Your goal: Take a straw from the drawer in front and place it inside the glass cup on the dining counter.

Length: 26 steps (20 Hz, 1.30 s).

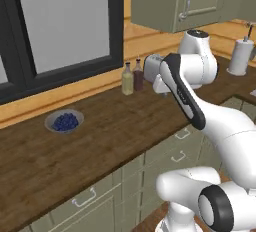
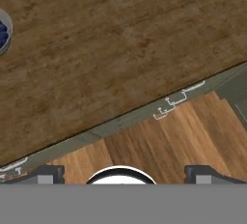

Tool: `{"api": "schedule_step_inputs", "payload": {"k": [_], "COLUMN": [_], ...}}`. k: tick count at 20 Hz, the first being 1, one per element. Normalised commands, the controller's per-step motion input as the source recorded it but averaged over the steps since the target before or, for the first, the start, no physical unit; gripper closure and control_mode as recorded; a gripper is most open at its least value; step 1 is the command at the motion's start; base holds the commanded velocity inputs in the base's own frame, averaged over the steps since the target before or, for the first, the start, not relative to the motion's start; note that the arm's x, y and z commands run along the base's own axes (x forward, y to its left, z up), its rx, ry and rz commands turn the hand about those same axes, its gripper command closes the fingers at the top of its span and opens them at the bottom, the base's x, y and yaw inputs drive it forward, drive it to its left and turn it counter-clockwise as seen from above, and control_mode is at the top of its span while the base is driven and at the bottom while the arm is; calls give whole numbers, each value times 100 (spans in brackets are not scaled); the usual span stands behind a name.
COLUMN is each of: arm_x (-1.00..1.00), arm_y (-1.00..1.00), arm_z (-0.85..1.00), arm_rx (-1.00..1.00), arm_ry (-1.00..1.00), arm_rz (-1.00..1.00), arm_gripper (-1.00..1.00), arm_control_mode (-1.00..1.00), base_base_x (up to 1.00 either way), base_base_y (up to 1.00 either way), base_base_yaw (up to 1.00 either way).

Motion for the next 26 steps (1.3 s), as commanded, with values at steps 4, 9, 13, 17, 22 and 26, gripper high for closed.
{"api": "schedule_step_inputs", "payload": {"k": [4,9,13,17,22,26], "arm_x": [0,0,0,0,0,0], "arm_y": [0,0,0,0,0,0], "arm_z": [0,0,0,0,0,0], "arm_rx": [0,0,0,0,0,0], "arm_ry": [0,0,0,0,0,0], "arm_rz": [0,0,0,0,0,0], "arm_gripper": [-100,-100,-100,-100,-100,-100], "arm_control_mode": [100,100,100,100,100,100], "base_base_x": [-16,-3,0,1,2,0], "base_base_y": [76,79,75,67,61,45], "base_base_yaw": [-55,-51,-42,-37,-24,-15]}}
